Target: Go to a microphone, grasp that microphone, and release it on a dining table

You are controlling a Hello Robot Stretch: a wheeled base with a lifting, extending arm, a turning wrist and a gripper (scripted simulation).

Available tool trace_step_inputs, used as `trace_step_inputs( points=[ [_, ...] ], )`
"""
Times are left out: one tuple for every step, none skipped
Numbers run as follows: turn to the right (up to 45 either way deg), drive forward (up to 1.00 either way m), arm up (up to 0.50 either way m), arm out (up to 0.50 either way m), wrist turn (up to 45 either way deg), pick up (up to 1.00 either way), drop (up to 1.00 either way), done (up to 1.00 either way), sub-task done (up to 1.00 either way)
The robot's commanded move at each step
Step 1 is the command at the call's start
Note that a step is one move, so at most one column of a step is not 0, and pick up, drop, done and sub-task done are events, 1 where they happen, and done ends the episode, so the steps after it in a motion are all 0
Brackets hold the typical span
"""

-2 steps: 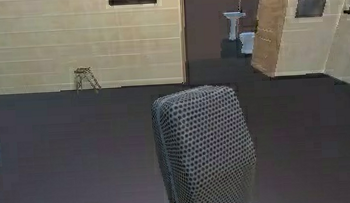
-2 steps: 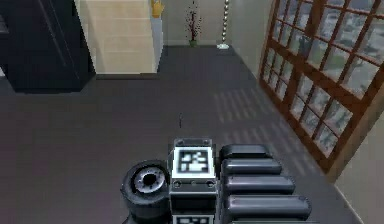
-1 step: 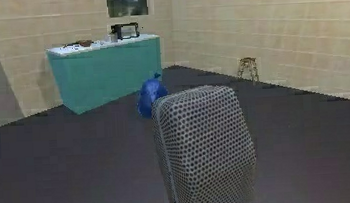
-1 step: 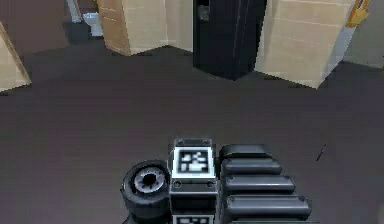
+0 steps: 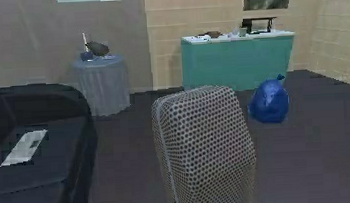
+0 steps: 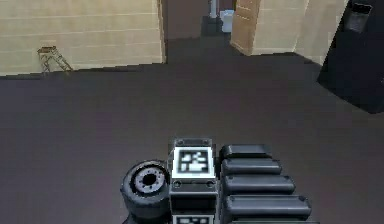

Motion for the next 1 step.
trace_step_inputs(
  points=[
    [0.0,1.0,0.0,0.0,0.0,0.0,0.0,0.0,0.0]
  ],
)
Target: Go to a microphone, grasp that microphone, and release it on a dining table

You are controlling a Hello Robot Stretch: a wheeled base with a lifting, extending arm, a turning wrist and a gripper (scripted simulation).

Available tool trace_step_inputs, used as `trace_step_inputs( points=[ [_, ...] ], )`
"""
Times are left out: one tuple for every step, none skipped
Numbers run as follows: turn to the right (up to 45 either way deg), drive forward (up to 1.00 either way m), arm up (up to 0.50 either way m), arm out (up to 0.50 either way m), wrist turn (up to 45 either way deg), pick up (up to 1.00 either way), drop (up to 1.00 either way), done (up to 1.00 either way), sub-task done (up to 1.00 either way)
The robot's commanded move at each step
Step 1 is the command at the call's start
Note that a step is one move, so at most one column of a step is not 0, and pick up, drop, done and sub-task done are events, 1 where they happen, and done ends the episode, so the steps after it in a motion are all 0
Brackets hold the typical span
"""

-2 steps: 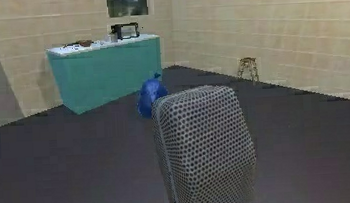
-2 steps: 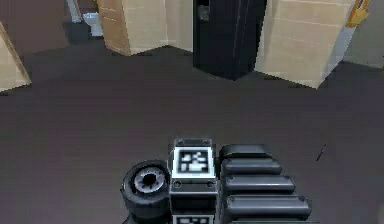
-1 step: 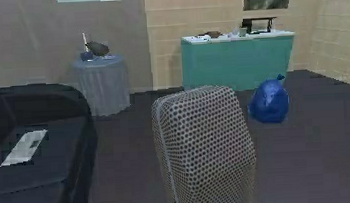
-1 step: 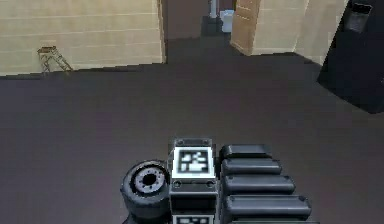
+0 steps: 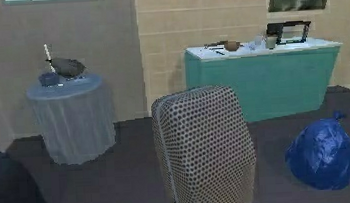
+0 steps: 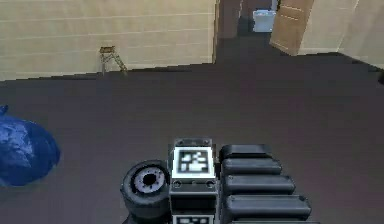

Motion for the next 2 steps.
trace_step_inputs(
  points=[
    [0.0,1.0,0.0,0.0,0.0,0.0,0.0,0.0,0.0],
    [-3.0,0.0,0.0,0.0,0.0,0.0,0.0,0.0,0.0]
  ],
)
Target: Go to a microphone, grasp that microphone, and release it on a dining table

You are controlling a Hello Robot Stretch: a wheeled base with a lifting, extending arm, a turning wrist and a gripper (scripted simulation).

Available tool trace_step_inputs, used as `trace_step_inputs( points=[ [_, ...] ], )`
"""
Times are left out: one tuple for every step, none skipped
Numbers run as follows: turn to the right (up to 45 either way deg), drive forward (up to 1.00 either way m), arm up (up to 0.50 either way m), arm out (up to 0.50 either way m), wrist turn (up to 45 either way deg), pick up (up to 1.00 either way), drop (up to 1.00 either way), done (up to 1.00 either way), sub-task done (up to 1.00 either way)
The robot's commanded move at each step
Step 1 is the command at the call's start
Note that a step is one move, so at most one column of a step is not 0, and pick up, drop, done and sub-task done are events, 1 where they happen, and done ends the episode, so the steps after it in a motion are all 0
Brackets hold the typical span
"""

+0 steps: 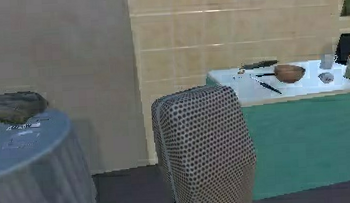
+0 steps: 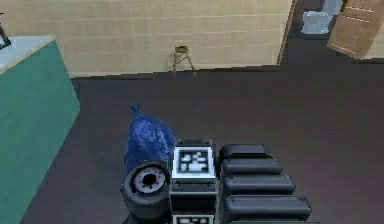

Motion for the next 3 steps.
trace_step_inputs(
  points=[
    [0.0,0.75,0.0,0.0,0.0,0.0,0.0,0.0,0.0],
    [-27.0,0.0,0.0,0.0,0.0,0.0,0.0,0.0,0.0],
    [0.0,0.45,0.0,0.0,0.0,0.0,0.0,0.0,0.0]
  ],
)
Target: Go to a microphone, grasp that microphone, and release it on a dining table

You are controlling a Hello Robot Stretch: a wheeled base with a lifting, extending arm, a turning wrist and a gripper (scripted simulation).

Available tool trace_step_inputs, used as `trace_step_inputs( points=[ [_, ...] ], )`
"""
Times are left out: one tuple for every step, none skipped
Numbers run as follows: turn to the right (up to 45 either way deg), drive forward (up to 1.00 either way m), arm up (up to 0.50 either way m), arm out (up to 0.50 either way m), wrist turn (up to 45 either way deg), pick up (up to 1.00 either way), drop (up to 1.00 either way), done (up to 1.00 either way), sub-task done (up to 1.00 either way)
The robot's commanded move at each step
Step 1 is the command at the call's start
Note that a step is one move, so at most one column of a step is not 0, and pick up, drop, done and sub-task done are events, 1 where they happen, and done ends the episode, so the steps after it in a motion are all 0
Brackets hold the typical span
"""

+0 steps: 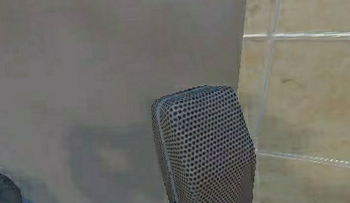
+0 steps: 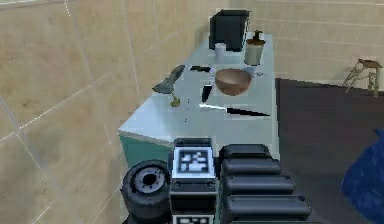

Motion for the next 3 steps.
trace_step_inputs(
  points=[
    [-45.0,0.0,0.0,0.0,0.0,0.0,0.0,0.0,0.0],
    [-45.0,0.0,0.0,0.0,0.0,0.0,0.0,0.0,0.0],
    [-45.0,0.0,0.0,0.0,0.0,0.0,0.0,0.0,0.0]
  ],
)
